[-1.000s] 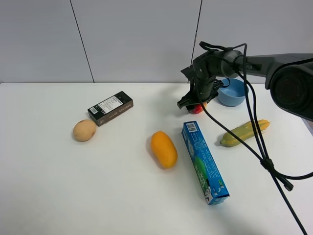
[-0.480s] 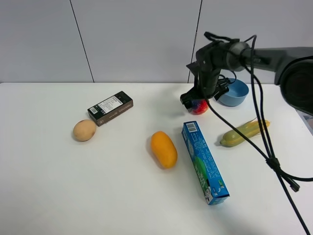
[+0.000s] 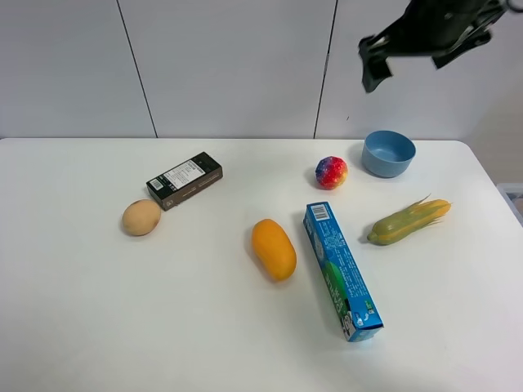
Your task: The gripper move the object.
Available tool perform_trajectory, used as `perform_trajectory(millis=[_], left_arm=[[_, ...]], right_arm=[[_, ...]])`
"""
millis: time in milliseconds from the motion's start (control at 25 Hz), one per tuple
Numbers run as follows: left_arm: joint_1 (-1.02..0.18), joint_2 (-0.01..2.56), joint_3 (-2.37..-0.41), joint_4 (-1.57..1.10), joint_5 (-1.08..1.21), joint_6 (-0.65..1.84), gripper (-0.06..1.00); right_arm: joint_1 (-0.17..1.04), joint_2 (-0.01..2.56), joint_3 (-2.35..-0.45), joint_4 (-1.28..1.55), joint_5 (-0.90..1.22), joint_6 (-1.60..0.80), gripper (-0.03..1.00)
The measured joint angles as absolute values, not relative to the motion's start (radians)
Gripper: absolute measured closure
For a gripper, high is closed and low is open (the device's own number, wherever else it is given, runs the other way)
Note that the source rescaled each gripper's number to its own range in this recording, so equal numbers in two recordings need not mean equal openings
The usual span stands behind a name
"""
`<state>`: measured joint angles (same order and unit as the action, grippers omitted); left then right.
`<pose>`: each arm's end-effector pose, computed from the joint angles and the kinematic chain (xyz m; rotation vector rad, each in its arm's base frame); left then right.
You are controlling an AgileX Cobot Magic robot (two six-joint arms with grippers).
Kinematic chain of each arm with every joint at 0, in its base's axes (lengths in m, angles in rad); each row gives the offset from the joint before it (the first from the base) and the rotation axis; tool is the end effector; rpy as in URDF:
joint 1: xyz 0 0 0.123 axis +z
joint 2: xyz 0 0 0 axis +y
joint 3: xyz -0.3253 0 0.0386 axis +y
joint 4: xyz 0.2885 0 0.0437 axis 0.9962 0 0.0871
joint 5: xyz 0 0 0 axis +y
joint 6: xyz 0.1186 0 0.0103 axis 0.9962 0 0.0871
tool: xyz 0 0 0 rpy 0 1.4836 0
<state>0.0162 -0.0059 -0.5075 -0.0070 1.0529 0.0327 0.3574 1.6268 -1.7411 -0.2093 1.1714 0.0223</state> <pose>0.0114 -0.0005 0.2874 0.0170 2.0231 0.0226 0.3875 0.1204 0.4261 -0.4456 2.4712 -0.1230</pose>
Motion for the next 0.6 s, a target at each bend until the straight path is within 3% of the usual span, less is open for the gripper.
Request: perform_trajectory(millis=[280,600], left_arm=[[0.016,-0.006,-0.507,-0.007,1.053,0.033,-0.06],[0.016,-0.006,-0.507,-0.007,1.053,0.033,-0.06]], right_arm=[[0.306,1.355,-1.741,-0.376,1.182,0.031,-0.03],[-0.004,1.211,-1.741,-0.551,1.214,0.000,-0.03]])
